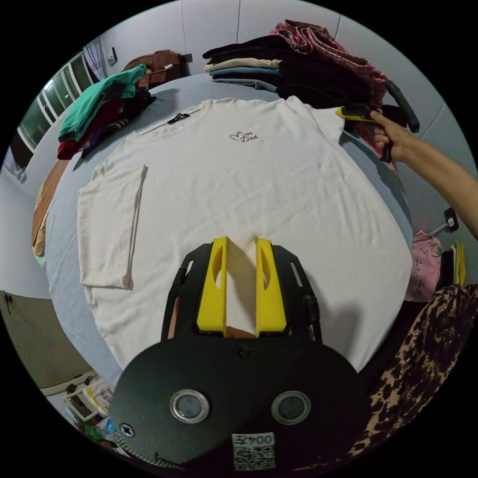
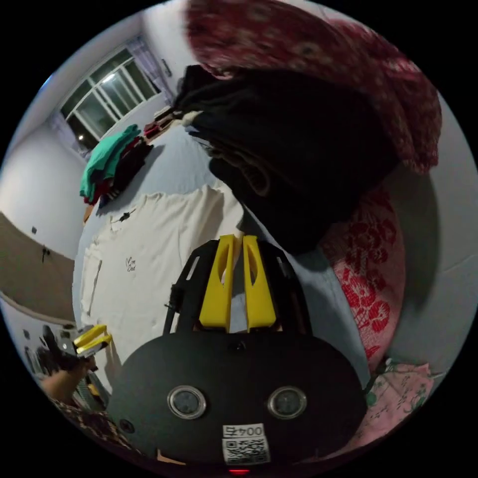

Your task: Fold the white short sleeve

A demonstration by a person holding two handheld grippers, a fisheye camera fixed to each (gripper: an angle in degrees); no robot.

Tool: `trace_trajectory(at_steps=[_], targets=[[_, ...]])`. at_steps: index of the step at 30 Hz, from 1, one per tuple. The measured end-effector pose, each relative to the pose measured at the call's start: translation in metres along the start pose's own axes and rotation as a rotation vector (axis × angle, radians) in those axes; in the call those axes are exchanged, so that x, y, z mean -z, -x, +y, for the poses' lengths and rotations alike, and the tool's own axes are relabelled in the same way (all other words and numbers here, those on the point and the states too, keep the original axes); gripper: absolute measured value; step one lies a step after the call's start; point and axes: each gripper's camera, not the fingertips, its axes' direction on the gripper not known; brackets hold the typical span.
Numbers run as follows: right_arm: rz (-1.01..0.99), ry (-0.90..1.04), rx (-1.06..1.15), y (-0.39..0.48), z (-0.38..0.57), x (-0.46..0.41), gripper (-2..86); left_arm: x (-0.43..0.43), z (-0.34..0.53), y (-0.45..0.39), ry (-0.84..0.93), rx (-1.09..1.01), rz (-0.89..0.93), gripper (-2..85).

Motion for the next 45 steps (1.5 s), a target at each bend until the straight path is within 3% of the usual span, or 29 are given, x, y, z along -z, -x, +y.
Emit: trace_trajectory(at_steps=[10, 15, 19, 22, 30, 36, 45], targets=[[0.099, -0.092, 0.635, 0.134, 0.042, 0.020, 4.5, -0.005, -0.006, -0.022, 0.002, -0.006, 0.002, 8.9], [0.087, 0.001, 0.761, 0.164, 0.067, -0.011, 4.8, -0.007, -0.007, -0.030, -0.002, -0.007, 0.004, 8.9], [-0.067, 0.114, 0.660, 0.149, 0.067, -0.030, 8.5, -0.008, -0.008, -0.036, -0.006, -0.007, 0.007, 8.7], [-0.152, 0.092, 0.534, 0.121, 0.061, -0.022, 10.9, -0.009, -0.010, -0.040, -0.006, -0.007, 0.009, 8.4], [-0.169, 0.084, 0.025, -0.013, 0.044, -0.017, 9.8, -0.011, -0.013, -0.048, -0.007, -0.010, 0.009, 7.9], [-0.274, 0.173, 0.010, -0.031, 0.034, -0.041, 9.1, -0.012, -0.017, -0.053, 0.000, -0.014, 0.008, 8.0], [-0.169, 0.193, 0.091, -0.048, 0.014, -0.048, 3.7, -0.014, -0.022, -0.057, -0.001, -0.009, 0.009, 8.0]])
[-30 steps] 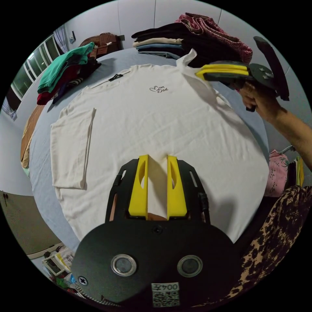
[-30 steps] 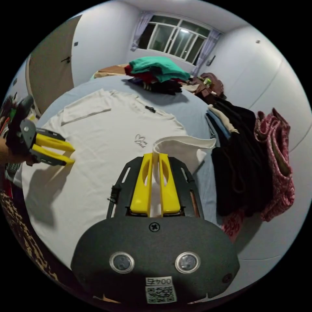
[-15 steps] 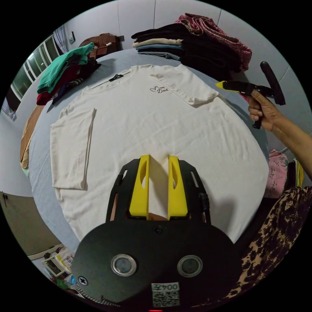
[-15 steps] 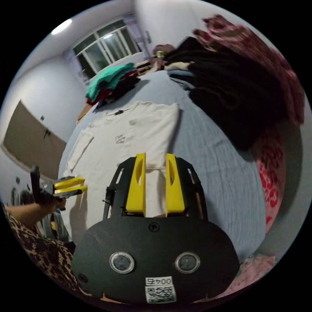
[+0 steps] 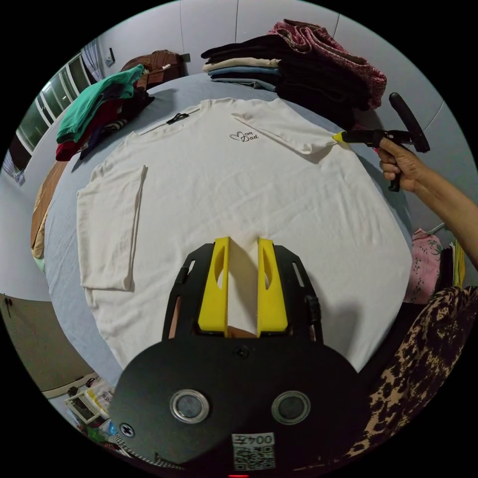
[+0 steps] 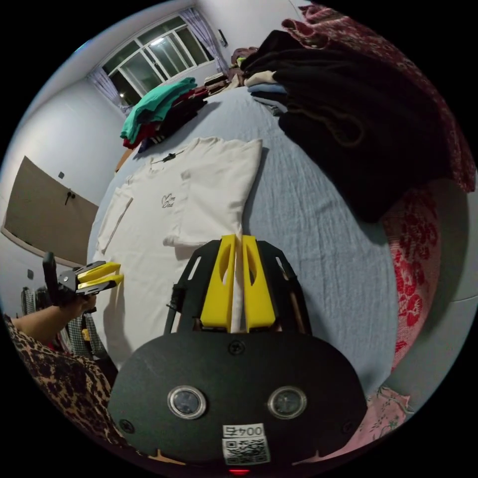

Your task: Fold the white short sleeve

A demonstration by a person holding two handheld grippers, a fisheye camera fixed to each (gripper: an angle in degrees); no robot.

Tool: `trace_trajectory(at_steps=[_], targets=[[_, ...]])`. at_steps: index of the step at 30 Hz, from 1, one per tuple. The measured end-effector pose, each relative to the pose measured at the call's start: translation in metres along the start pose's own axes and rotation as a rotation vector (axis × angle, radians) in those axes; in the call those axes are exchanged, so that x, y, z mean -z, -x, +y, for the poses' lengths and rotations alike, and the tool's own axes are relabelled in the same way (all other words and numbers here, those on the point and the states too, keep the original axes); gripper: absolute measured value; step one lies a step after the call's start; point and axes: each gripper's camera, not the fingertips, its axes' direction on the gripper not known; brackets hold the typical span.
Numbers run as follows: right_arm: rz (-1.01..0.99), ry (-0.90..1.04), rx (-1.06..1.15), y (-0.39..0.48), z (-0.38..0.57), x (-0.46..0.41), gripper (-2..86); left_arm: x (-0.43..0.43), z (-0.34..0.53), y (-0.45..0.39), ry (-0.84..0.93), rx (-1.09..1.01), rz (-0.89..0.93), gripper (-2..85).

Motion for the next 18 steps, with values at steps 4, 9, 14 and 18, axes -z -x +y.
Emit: trace_trajectory(at_steps=[4, 9, 14, 18], targets=[[0.026, 0.021, 0.045, -0.001, -0.002, -0.012, 4.0, 0.000, -0.002, 0.000, -0.003, 0.001, 0.002, 8.1], [0.030, -0.005, 0.021, -0.008, -0.007, 0.001, 6.1, -0.001, -0.005, 0.001, -0.005, 0.002, 0.003, 8.1], [0.045, -0.064, 0.159, 0.018, -0.016, 0.006, 6.3, -0.001, -0.007, 0.003, -0.006, 0.004, 0.003, 8.1], [0.046, 0.037, 0.168, 0.018, -0.025, -0.023, 7.4, -0.001, -0.010, 0.005, -0.007, 0.005, 0.003, 8.1]])
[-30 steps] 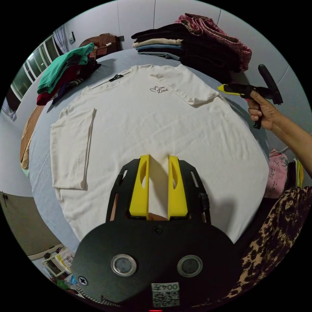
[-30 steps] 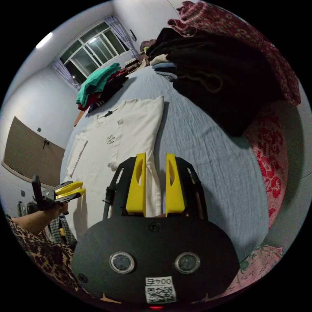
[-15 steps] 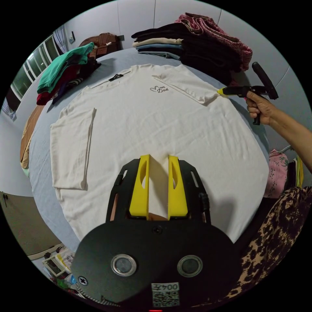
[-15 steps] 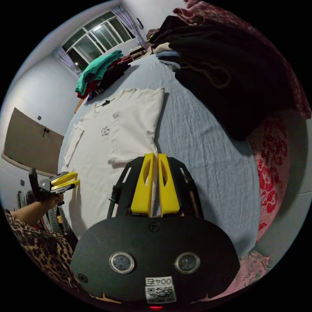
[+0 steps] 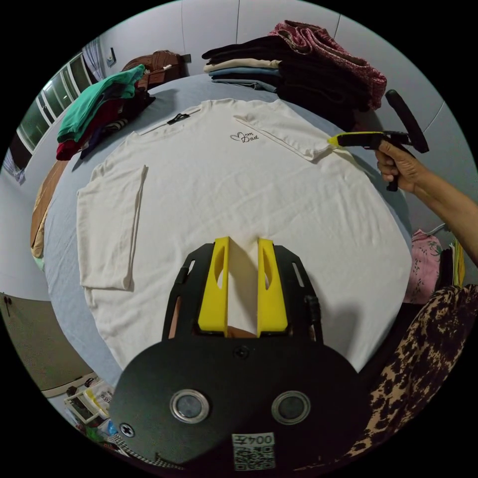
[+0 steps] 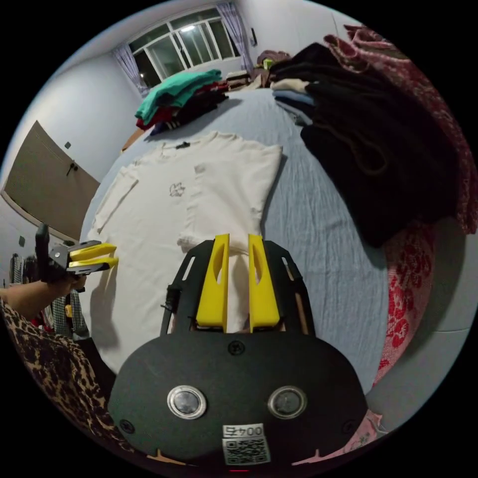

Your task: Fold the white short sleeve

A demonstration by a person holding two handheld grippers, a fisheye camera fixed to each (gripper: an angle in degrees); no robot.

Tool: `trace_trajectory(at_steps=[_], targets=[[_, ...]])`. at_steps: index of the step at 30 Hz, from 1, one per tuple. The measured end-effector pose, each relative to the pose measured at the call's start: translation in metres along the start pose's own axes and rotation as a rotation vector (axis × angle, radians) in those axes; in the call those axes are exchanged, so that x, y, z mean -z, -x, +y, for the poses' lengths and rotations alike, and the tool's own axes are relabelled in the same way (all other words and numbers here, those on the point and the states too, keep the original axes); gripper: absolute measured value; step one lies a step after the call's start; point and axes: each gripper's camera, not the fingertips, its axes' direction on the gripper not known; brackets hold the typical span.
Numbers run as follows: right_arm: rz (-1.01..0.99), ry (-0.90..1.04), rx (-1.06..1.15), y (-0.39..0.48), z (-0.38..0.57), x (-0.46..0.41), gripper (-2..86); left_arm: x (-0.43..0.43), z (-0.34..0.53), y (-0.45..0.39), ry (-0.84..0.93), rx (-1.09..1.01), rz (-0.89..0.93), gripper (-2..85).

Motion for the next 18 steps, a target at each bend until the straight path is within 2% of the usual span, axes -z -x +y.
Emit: trace_trajectory(at_steps=[5, 10, 18], targets=[[-0.060, -0.065, -0.072, -0.020, -0.014, 0.021, 8.1, 0.003, -0.010, 0.000, 0.030, -0.009, 0.005, 8.1], [-0.087, -0.060, -0.089, -0.036, -0.063, 0.023, 8.1, 0.019, -0.048, -0.026, -0.118, -0.126, 0.085, 6.8], [0.026, 0.010, -0.042, -0.039, -0.143, -0.003, 7.3, 0.003, -0.127, -0.060, -0.179, -0.239, 0.129, 4.9]])
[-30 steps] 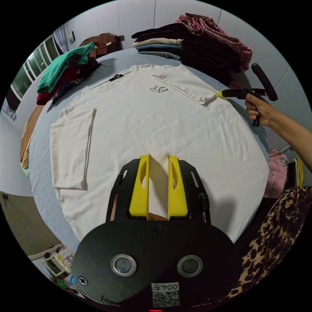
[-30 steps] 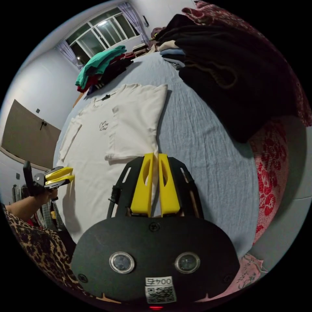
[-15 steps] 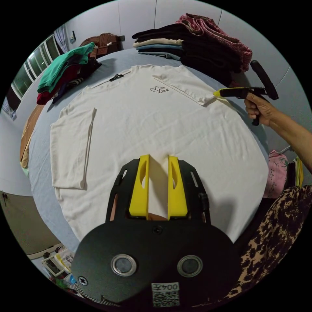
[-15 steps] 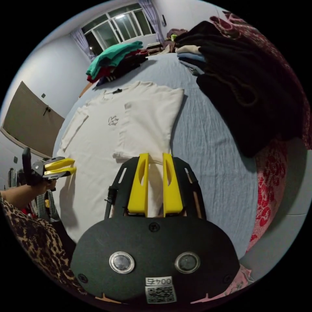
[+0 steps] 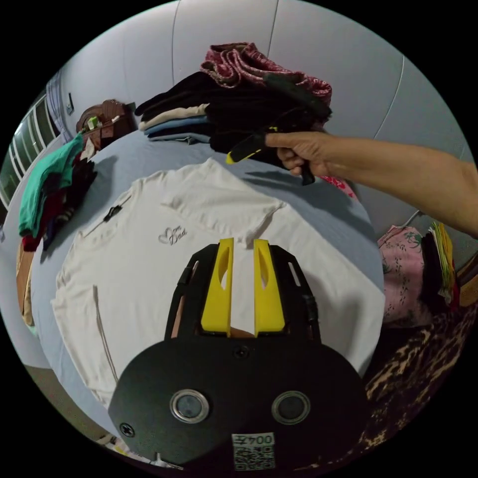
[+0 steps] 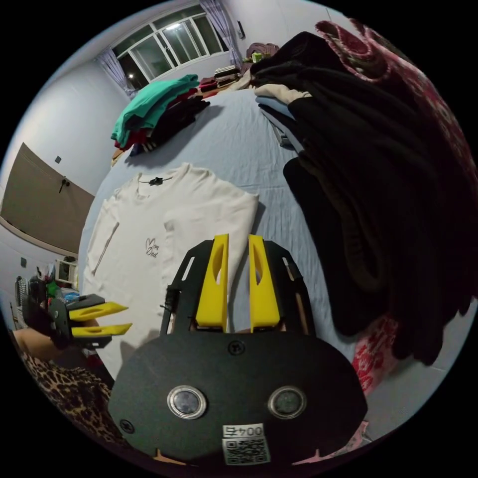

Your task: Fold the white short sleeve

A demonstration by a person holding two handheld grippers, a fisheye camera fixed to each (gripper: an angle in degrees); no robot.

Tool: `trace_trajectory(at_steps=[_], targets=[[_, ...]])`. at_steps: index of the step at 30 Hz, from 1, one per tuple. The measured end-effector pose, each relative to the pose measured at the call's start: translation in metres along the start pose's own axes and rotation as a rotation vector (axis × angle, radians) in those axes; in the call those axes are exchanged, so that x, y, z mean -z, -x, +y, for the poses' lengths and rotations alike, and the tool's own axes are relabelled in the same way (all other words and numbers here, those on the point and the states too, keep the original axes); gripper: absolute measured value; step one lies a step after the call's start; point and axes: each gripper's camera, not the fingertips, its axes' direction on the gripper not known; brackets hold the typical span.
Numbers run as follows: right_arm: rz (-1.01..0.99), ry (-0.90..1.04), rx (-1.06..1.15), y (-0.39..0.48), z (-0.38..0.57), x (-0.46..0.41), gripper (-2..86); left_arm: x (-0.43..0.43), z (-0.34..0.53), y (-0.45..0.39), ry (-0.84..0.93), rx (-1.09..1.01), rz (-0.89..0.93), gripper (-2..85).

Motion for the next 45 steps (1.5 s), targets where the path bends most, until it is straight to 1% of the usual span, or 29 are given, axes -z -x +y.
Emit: trace_trajectory(at_steps=[4, 9, 12, 14, 15, 18, 20, 23, 26, 27, 30, 35, 37, 40, 42, 45], targets=[[-0.012, 0.032, -0.019, -0.007, -0.028, -0.014, 7.5, -0.018, -0.016, 0.006, 0.038, 0.003, 0.030, 2.7], [-0.049, 0.074, -0.032, -0.010, -0.041, -0.028, 7.8, -0.029, -0.020, 0.012, 0.071, 0.003, 0.043, 1.6], [-0.065, 0.099, 0.007, -0.002, -0.044, -0.034, 5.9, -0.034, -0.021, 0.017, 0.091, 0.003, 0.042, 1.3], [-0.018, 0.094, 0.057, 0.007, -0.046, -0.032, 3.5, -0.036, -0.020, 0.019, 0.106, 0.002, 0.043, 1.2], [0.036, 0.084, 0.091, 0.012, -0.047, -0.029, 1.8, -0.037, -0.019, 0.021, 0.120, -0.001, 0.046, 1.2], [0.136, 0.094, 0.169, 0.024, -0.049, -0.030, 0.8, -0.039, -0.015, 0.023, 0.121, -0.012, 0.039, 1.1], [0.164, 0.117, 0.190, 0.027, -0.046, -0.038, 1.1, -0.038, -0.016, 0.026, 0.122, -0.012, 0.035, 1.1], [0.135, 0.078, 0.149, 0.025, -0.043, -0.036, 2.9, -0.037, -0.016, 0.030, 0.117, -0.015, 0.031, 1.1], [0.195, 0.064, 0.147, 0.030, -0.035, -0.024, 6.4, -0.036, -0.016, 0.033, 0.114, -0.023, 0.022, 1.2], [0.208, 0.047, 0.171, 0.036, -0.027, -0.016, 6.4, -0.035, -0.016, 0.034, 0.111, -0.026, 0.018, 1.3], [0.151, 0.020, 0.188, 0.052, 0.005, 0.006, 6.6, -0.033, -0.015, 0.038, 0.101, -0.017, 0.014, 1.5], [0.049, -0.021, 0.146, 0.073, 0.080, 0.023, 6.7, -0.029, -0.012, 0.045, 0.088, -0.021, 0.005, 2.8], [0.028, -0.031, 0.119, 0.080, 0.110, 0.017, 6.6, -0.026, -0.010, 0.049, 0.077, -0.020, 0.034, 4.2], [0.057, -0.019, 0.108, 0.085, 0.134, 0.003, 6.6, -0.021, -0.007, 0.056, 0.077, -0.013, 0.057, 6.5], [0.085, -0.073, 0.139, 0.090, 0.144, 0.003, 6.7, -0.013, -0.007, 0.061, 0.071, -0.003, 0.038, 7.2], [0.105, -0.091, 0.171, 0.096, 0.152, 0.003, 6.9, 0.004, -0.005, 0.075, 0.020, 0.020, 0.013, 7.8]])
